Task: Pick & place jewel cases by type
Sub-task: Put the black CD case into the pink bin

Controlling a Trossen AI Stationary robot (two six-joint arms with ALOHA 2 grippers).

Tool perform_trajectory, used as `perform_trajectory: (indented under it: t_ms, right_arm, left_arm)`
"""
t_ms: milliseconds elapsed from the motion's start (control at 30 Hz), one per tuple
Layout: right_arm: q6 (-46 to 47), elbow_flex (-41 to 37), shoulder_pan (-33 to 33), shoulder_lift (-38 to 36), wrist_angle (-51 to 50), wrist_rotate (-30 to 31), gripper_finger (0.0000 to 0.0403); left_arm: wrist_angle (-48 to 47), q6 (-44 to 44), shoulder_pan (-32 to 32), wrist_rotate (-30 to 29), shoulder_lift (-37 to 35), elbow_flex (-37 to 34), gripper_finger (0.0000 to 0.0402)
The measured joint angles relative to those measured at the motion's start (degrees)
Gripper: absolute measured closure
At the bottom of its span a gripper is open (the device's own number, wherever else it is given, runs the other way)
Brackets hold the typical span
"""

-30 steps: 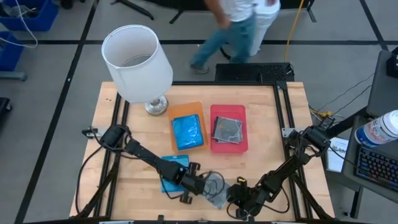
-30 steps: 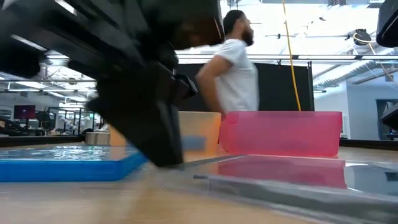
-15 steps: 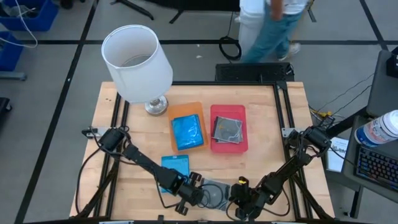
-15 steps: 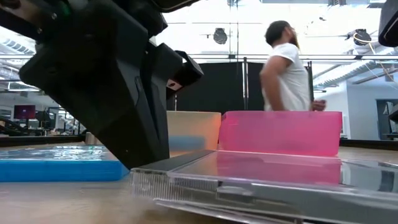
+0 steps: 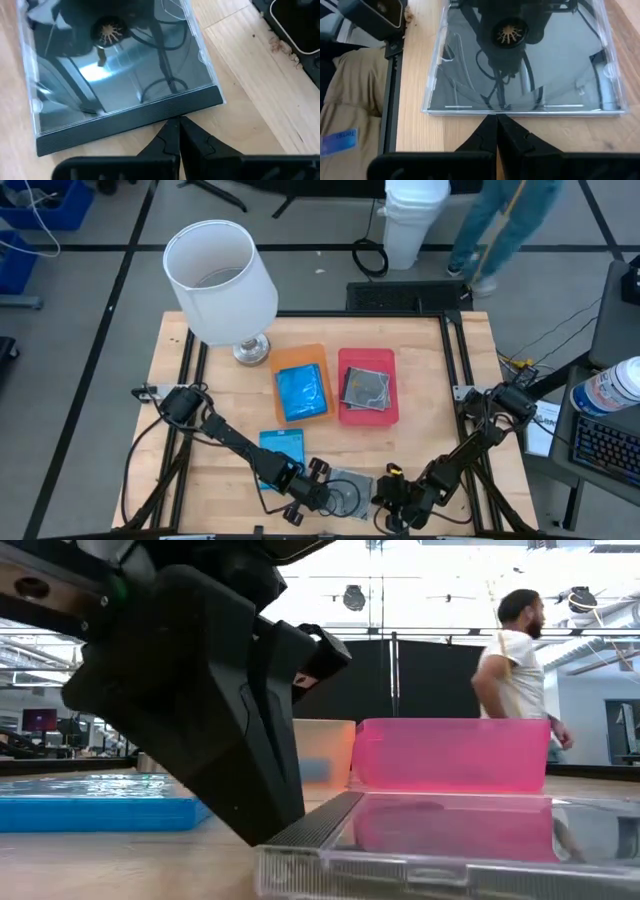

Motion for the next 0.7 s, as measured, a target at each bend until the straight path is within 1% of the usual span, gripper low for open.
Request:
perform_trajectory:
  t_ms: [100,200,300,433,500,700]
  right_arm:
    - [-1.1,0.0,0.7,0.1,1.4,0.9,0.0403]
    - [-1.7,0.0,1.2,0.2,1.6,2.1,0.0403]
    - [-1.7,0.0,1.2,0.1,1.6,2.3,0.0403]
    - [-2.1,0.0,1.2,0.2,1.6,3.6,0.0403]
    - [-2.3,0.0,1.2,0.2,1.6,4.1,0.0403]
    - [-2.3,0.0,1.3,0.1,1.6,4.4,0.0403]
  left_arm:
    - [0.7,1.5,-0.1,-0.6,0.0,0.0,0.0393]
    - [0.5,2.0,-0.2,-3.7,0.0,0.0,0.0372]
    - [0.4,4.5,-0.3,-6.9,0.0,0.0,0.0348]
    - [0.3,8.6,-0.3,-7.7,0.0,0.0,0.0323]
    - [0.6,10.4,-0.3,-8.0,0.0,0.0,0.0315]
    - [1.6,16.0,-1.4,-12.2,0.0,0.0,0.0300]
